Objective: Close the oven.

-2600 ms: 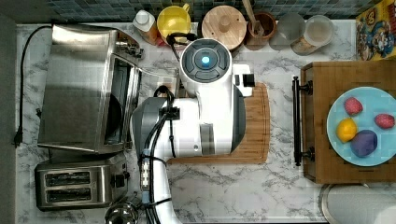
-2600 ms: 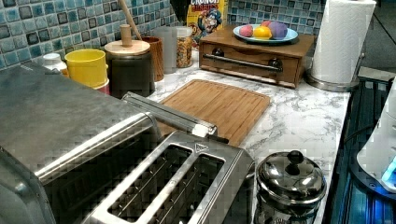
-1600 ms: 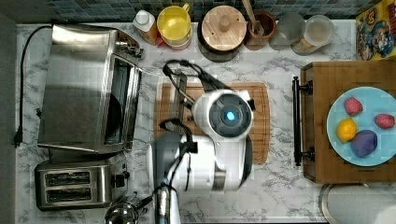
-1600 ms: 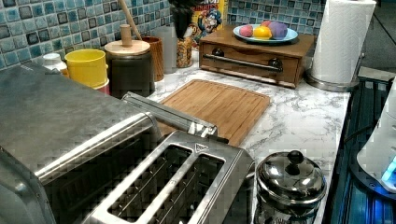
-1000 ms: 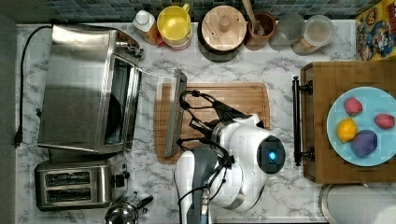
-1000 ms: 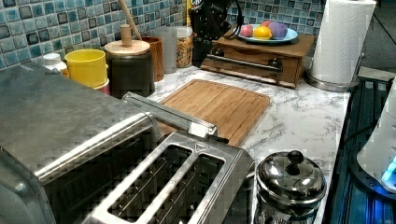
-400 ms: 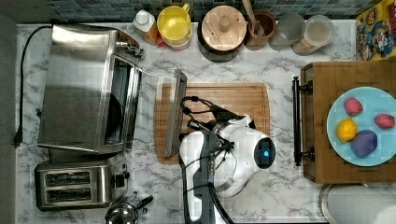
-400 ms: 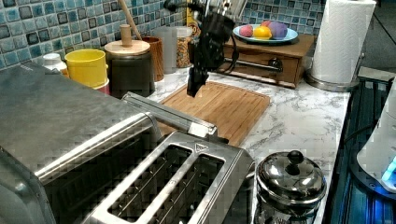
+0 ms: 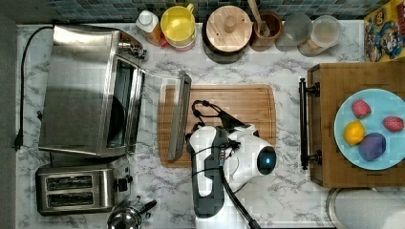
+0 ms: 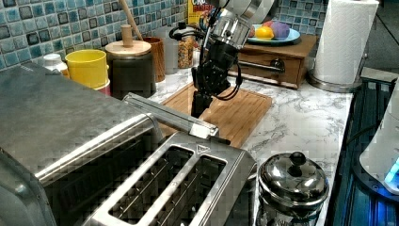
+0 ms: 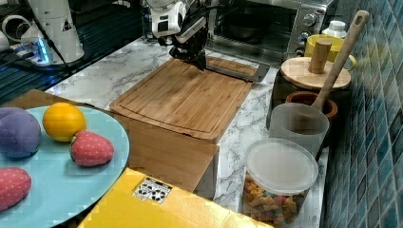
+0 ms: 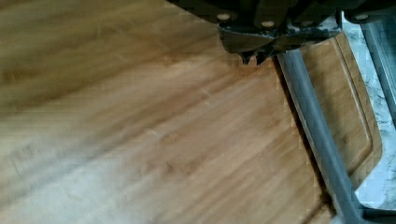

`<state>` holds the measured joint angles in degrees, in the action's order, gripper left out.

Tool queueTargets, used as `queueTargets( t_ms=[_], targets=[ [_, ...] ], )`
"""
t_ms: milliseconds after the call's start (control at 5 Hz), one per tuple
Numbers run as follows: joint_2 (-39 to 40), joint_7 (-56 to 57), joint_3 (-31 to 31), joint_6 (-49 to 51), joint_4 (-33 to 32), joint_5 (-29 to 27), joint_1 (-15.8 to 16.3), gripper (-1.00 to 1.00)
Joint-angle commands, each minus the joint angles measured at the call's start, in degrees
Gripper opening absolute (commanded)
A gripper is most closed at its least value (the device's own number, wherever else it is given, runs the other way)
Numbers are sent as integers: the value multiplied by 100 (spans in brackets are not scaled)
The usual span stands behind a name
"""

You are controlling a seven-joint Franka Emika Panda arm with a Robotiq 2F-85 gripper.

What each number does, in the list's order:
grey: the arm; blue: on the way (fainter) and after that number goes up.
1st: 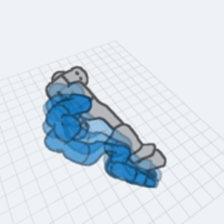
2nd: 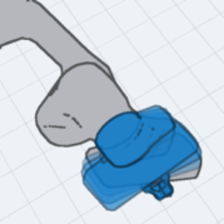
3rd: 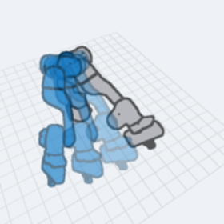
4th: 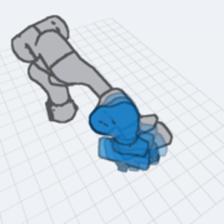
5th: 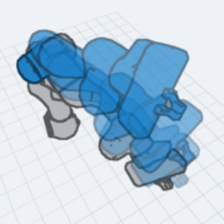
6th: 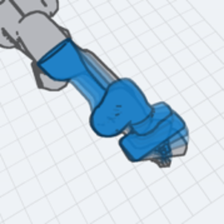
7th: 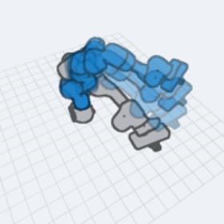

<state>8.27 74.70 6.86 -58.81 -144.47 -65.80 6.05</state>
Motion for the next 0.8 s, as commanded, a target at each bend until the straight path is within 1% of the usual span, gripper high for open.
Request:
queueTargets(
  t_ms=[200, 400, 600, 800],
  targets=[
    [-60, 867, -256, 163, 1036, -327, 134, -100],
    [501, 793, -305, 480, 1392, -76, 194, -100],
    [555, 909, -378, 386, 1483, -293, 225, -100],
    [373, 1119, -372, 615, 1473, -602, 134, -100]
  ],
)
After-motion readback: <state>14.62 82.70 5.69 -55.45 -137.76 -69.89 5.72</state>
